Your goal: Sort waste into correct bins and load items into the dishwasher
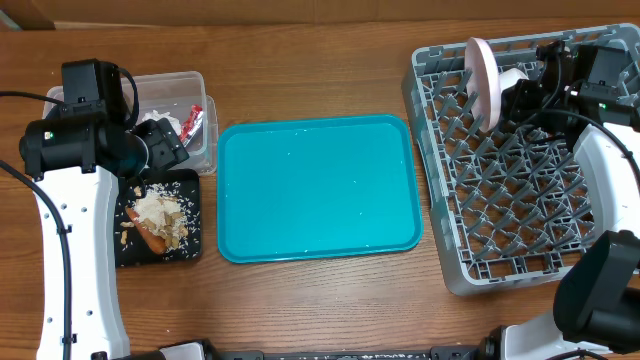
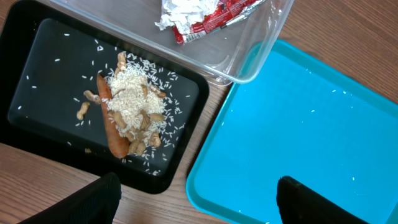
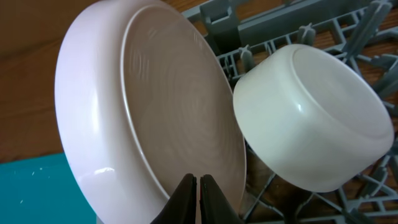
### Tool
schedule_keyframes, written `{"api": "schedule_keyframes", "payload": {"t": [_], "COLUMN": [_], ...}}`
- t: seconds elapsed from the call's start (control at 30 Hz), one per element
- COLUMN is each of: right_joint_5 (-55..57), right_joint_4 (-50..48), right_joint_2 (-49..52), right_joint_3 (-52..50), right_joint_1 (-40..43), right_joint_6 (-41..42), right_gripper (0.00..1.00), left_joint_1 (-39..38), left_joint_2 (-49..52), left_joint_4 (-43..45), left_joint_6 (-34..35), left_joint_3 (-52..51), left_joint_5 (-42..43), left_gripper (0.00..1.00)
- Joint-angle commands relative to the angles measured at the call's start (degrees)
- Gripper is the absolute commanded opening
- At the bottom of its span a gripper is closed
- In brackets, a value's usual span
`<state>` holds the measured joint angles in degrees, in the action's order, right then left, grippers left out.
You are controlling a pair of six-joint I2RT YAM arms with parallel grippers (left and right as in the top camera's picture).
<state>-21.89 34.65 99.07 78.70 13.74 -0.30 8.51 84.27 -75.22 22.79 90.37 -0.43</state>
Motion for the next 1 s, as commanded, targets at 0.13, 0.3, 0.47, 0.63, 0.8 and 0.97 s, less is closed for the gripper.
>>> {"api": "schedule_keyframes", "payload": {"t": [0.13,0.3,0.47,0.63,0.8,0.97], "right_joint_5": [-4.9,-6.1,-5.7,5.3,9.0,9.4], "right_joint_4": [2.4,3.8,4.7,4.7,2.8,4.4], "right_joint_2": [-1.4,-1.8,-1.9,-3.6,-8.7,-12.1], "right_joint_3": [1.3,1.3,1.3,1.3,1.4,3.2], "right_joint_1": [-0.2,-0.2,-0.2,-0.2,-0.3,-2.6], "right_joint_6": [-4.3,-4.3,-4.6,-0.2,1.5,2.4], "right_gripper": [0.07,0.07,0.20,0.41,0.49,0.57], "left_joint_1": [0.0,0.0,0.0,0.0,-0.4,-5.1], "left_joint_2": [-0.2,-0.2,-0.2,-0.2,-0.2,-0.2], "left_joint_4": [0.0,0.1,0.1,0.2,1.7,4.8], "left_joint_6": [0.4,0.4,0.4,0.3,-1.9,-6.2], "left_joint_3": [0.1,0.1,0.1,0.1,0.1,0.1], "left_joint_5": [0.3,0.5,0.5,0.3,1.1,1.5], "left_gripper": [0.83,0.83,0.83,0.86,0.97,1.00]}}
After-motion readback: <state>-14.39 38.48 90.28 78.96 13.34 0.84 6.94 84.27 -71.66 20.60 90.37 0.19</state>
